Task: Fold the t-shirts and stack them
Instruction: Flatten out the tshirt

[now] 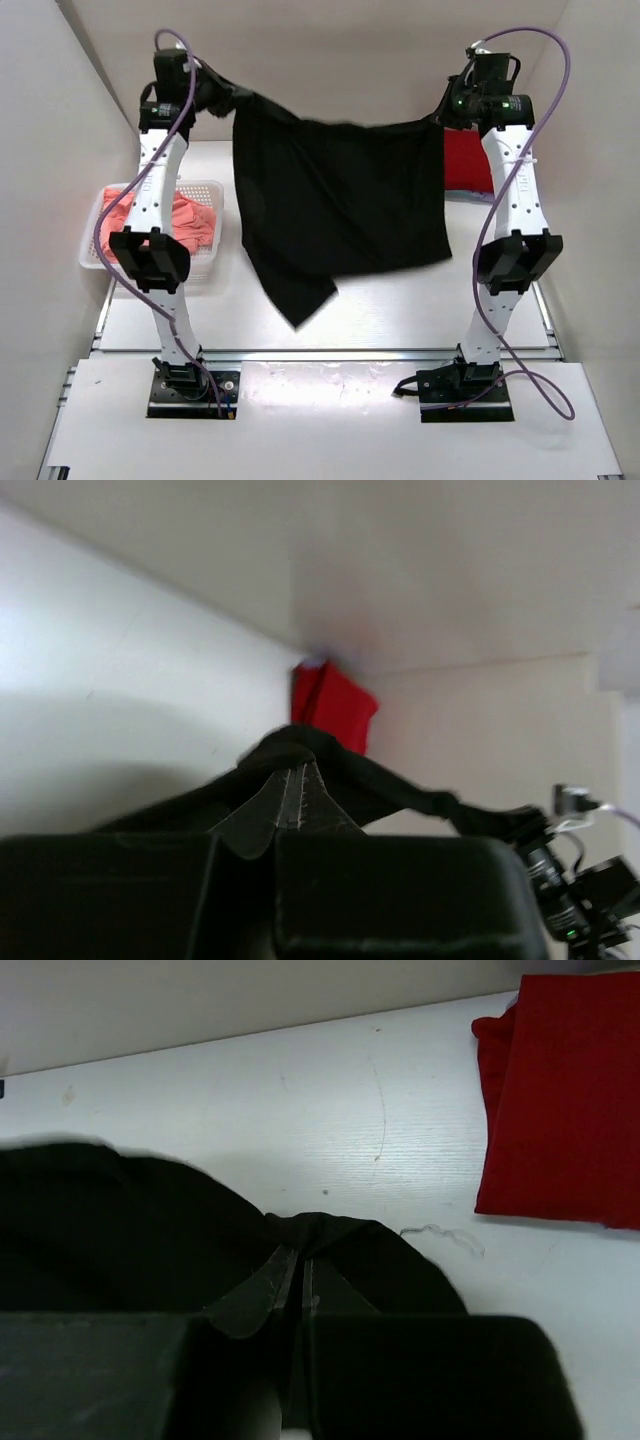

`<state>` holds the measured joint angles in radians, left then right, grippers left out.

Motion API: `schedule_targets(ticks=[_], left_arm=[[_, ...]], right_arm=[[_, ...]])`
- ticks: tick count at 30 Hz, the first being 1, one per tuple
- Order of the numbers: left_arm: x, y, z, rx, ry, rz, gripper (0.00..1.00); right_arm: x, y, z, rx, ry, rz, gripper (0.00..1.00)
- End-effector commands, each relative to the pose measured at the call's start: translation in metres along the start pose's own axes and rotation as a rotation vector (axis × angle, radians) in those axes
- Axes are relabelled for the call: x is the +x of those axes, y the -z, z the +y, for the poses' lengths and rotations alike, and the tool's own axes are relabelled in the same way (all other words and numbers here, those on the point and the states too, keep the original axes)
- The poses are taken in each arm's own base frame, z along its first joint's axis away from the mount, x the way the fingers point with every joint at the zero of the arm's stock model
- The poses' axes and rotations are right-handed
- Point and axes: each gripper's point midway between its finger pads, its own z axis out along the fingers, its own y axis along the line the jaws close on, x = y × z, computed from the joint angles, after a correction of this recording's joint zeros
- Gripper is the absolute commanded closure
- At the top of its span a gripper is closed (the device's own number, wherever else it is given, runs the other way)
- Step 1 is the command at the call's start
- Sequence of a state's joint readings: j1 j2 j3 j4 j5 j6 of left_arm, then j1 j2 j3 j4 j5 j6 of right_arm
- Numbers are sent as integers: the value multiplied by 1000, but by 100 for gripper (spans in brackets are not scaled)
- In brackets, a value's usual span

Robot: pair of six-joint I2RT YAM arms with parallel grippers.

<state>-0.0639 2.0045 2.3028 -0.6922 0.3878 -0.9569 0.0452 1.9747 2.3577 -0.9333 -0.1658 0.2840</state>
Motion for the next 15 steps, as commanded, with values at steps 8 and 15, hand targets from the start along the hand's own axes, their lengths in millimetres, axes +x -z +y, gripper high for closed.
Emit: schedule_targets(ticks=[8, 15], left_arm=[[-16, 140, -97, 262, -40, -151, 100], [112, 136, 15, 116, 75, 79, 100]], right_arm=[[-62, 122, 26, -80, 31, -281, 100], [51, 70, -8, -129, -102, 21, 100]])
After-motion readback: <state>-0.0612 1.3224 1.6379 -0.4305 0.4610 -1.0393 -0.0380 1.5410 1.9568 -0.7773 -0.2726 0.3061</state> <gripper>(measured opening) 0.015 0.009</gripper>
